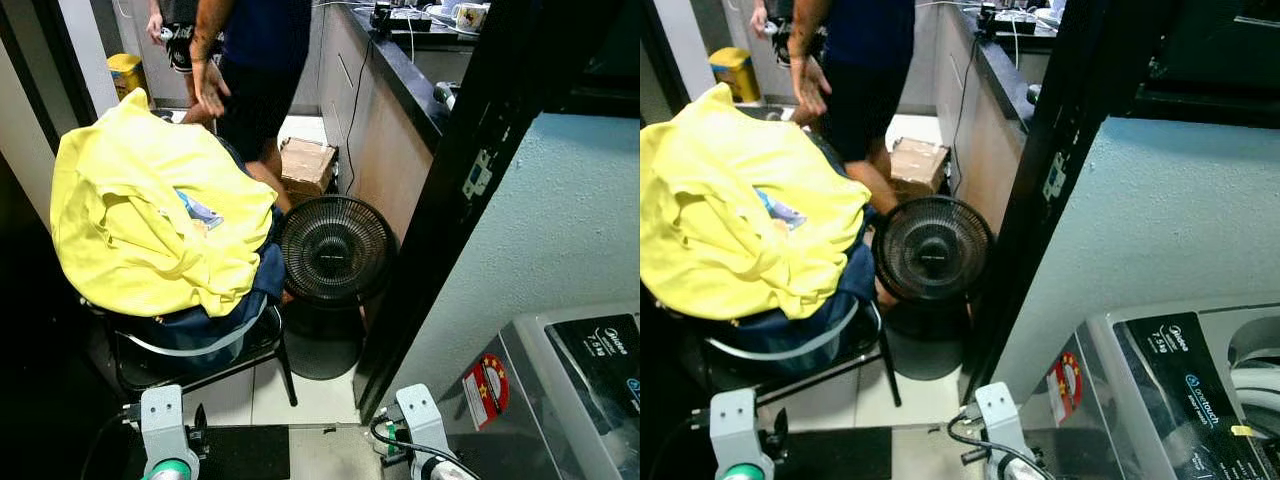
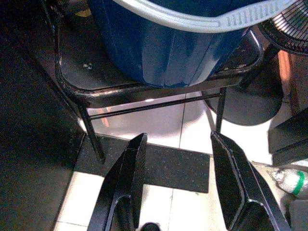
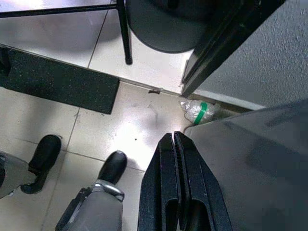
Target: Clothes washing
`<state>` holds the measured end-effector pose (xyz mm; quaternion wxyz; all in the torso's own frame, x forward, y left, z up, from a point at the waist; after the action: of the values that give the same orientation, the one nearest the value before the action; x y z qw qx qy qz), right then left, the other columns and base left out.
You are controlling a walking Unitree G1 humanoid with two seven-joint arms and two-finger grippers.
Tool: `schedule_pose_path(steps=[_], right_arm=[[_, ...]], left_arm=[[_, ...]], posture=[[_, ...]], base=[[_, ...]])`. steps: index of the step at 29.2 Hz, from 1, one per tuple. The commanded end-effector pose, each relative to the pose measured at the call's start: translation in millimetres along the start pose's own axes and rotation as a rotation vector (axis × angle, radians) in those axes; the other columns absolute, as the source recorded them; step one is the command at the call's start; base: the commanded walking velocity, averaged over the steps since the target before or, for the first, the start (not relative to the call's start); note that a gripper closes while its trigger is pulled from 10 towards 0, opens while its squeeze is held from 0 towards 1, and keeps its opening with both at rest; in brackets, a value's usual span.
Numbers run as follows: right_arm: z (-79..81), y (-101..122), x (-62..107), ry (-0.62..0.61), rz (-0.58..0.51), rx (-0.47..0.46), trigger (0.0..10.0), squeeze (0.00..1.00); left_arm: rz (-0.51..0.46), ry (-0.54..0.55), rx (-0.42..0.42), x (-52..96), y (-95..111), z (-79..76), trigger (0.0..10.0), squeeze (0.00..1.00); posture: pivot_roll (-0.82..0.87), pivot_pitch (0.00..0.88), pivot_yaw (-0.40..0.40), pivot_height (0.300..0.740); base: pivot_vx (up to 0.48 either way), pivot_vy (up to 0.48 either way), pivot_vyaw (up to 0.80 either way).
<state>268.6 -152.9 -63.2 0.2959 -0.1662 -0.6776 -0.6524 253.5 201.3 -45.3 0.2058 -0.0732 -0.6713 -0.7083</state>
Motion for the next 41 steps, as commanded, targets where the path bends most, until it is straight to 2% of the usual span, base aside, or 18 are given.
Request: schedule_pose_path(steps=[1, 8, 12, 19, 26, 28, 34, 35, 37, 38, 41], right_arm=[[0.2, -2, 0.2, -0.001, 0.016, 0.022, 10.0, 0.00], [1.8, -5, 0.5, 0.005, 0.028, 0.063, 10.0, 0.00], [5.1, -5, 1.0, 0.043, 0.025, 0.102, 10.0, 0.00], [5.8, -7, 1.6, 0.069, 0.039, 0.129, 10.0, 0.00], [10.2, -21, 5.4, 0.106, 0.087, 0.138, 10.0, 0.00], [12.5, -28, 7.8, 0.102, 0.093, 0.107, 10.0, 0.00], [12.5, -28, 7.8, 0.102, 0.093, 0.107, 10.0, 0.00], [19.4, -29, 6.0, 0.099, 0.103, 0.073, 10.0, 0.00], [23.2, -28, 4.4, 0.098, 0.114, 0.065, 10.0, 0.00], [23.9, -33, 4.5, 0.097, 0.167, 0.064, 10.0, 0.00], [21.8, -38, 5.7, 0.101, 0.205, 0.046, 10.0, 0.00]], left_arm=[[0.015, 0.028, 0.013, 4.3, -6, 6.9, 10.0, 0.00], [0.027, 0.064, 0.022, 8.0, -12, 16.3, 10.0, 0.00], [0.028, 0.085, 0.034, 12.1, -16, 17.1, 10.0, 0.00], [0.032, 0.111, 0.054, 15.4, -20, 20.1, 10.0, 0.00], [0.040, 0.068, 0.021, 9.6, -16, 14.7, 10.0, 0.00], [0.046, -0.009, -0.043, 7.4, -15, 5.5, 10.0, 0.00], [0.046, -0.009, -0.043, 7.4, -15, 5.5, 10.0, 0.00], [0.059, -0.053, -0.077, 9.5, -19, 0.9, 10.0, 0.00], [0.072, -0.056, -0.075, 11.6, -22, 0.9, 10.0, 0.00], [0.083, -0.056, -0.067, 13.3, -25, 1.4, 10.0, 0.00], [0.087, -0.059, -0.060, 13.4, -26, 0.6, 10.0, 0.00]], posture=[[0.17, 0.004, -0.048, 0.740], [0.17, 0.010, -0.072, 0.740], [0.18, 0.022, -0.104, 0.740], [0.16, 0.027, -0.105, 0.740], [0.13, 0.023, -0.050, 0.740], [0.10, 0.052, -0.051, 0.740], [0.10, 0.052, -0.051, 0.740], [0.06, 0.088, -0.010, 0.740], [0.06, 0.090, -0.009, 0.740], [0.05, 0.091, -0.003, 0.740], [0.04, 0.078, 0.005, 0.740]], base=[[0.000, 0.000, 0.00], [0.000, 0.000, 0.00], [0.000, 0.000, 0.00], [0.000, 0.000, 0.00], [0.000, 0.000, 0.00], [0.000, 0.000, 0.00], [0.000, 0.000, 0.00], [0.000, 0.000, 0.00], [0.000, 0.000, 0.00], [0.000, 0.000, 0.00], [0.000, 0.000, 0.00]])
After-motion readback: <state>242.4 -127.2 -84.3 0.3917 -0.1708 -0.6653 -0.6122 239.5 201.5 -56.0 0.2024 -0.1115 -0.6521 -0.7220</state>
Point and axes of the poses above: a point about 5 cm out from each wrist's last joint towards the gripper, its own x axis pointing back from the gripper into the wrist, its own y axis along the axis of the wrist's last joint, z = x × y, the point moved 3 cm from there along -x, pointing out of the wrist towards the gripper, and after that the axes turned 8 degrees about -x, right-handed, at the moved point
